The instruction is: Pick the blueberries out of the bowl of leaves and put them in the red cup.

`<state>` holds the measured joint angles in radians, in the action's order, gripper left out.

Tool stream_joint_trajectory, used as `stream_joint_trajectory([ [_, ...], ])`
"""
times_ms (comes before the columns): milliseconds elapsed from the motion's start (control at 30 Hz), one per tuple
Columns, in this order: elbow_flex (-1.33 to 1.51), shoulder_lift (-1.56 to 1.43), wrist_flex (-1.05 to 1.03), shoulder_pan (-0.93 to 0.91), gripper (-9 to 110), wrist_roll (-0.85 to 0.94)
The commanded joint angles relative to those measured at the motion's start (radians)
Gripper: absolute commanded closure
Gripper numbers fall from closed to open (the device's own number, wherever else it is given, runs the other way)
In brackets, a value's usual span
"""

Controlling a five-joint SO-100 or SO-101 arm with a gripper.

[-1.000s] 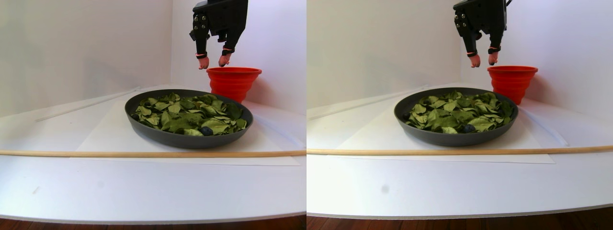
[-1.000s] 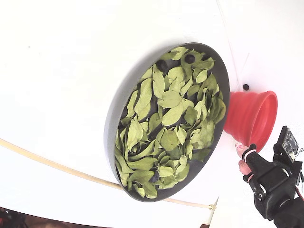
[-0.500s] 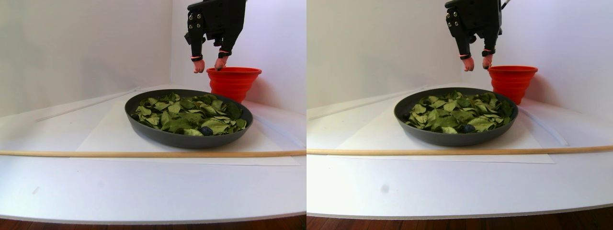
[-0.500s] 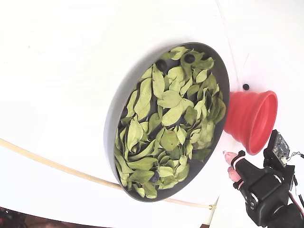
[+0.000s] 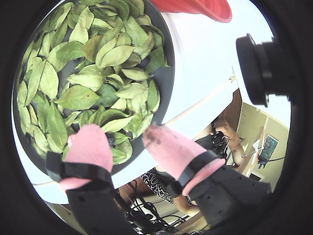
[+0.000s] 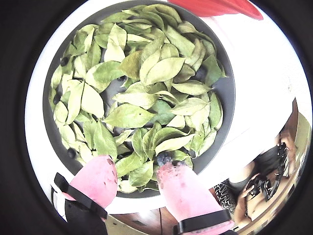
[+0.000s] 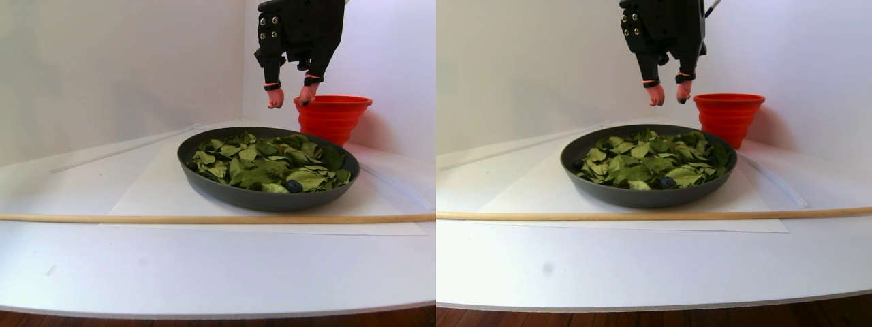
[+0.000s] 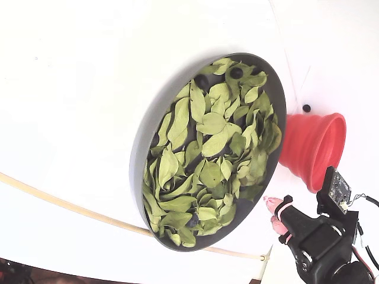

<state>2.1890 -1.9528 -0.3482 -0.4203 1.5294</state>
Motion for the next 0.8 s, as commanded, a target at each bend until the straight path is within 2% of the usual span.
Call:
stream_joint_trajectory([
  [0,0.0,-0.11,-0.012,0.006,86,0.005],
  [767,0.103,-0.132,-0.057,-0.017,86,0.02],
])
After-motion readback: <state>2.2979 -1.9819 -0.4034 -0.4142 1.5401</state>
